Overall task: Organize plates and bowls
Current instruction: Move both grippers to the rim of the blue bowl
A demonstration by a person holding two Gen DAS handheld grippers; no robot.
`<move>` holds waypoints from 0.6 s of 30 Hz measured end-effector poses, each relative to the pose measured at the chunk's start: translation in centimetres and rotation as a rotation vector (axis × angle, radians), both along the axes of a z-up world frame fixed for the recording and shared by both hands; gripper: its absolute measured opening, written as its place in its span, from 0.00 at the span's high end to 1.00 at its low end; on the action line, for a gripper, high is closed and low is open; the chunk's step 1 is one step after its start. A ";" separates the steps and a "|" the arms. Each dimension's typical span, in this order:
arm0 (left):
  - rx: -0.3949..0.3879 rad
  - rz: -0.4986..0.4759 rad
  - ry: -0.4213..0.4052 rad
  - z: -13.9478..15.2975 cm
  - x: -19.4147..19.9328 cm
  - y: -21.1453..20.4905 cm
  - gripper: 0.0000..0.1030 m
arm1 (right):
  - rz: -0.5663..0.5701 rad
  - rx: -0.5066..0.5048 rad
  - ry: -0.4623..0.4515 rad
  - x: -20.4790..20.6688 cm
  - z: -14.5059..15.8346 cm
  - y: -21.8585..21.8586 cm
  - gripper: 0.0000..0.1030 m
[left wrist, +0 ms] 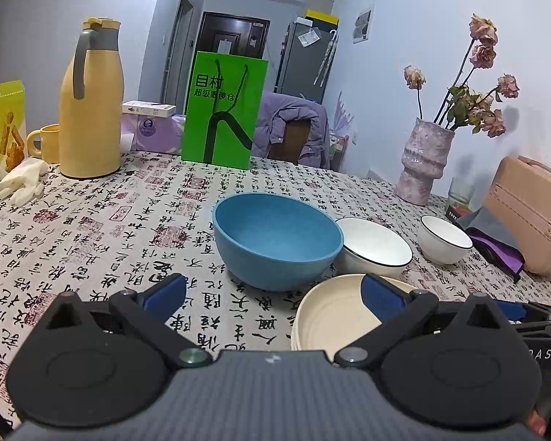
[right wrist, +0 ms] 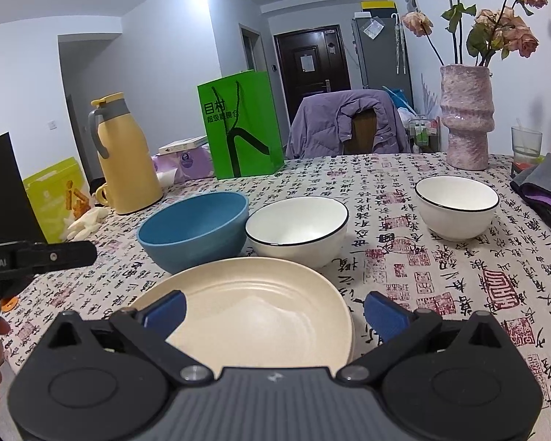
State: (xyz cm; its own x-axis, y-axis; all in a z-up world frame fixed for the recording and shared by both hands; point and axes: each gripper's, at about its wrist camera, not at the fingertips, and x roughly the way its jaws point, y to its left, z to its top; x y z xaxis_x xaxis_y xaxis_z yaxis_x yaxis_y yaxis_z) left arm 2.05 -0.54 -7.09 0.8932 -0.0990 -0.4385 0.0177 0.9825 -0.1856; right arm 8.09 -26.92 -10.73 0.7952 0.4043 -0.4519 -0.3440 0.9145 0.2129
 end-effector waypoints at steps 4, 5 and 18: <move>-0.002 0.004 -0.004 0.1 0.0 0.3 0.00 | -0.001 0.005 0.001 0.1 0.2 0.0 0.00; -0.002 0.005 -0.004 0.1 0.1 0.3 0.00 | 0.000 0.006 0.001 0.1 0.2 0.0 0.00; -0.016 0.023 -0.006 0.1 0.3 1.7 0.00 | 0.001 0.013 0.012 0.8 0.3 0.2 0.00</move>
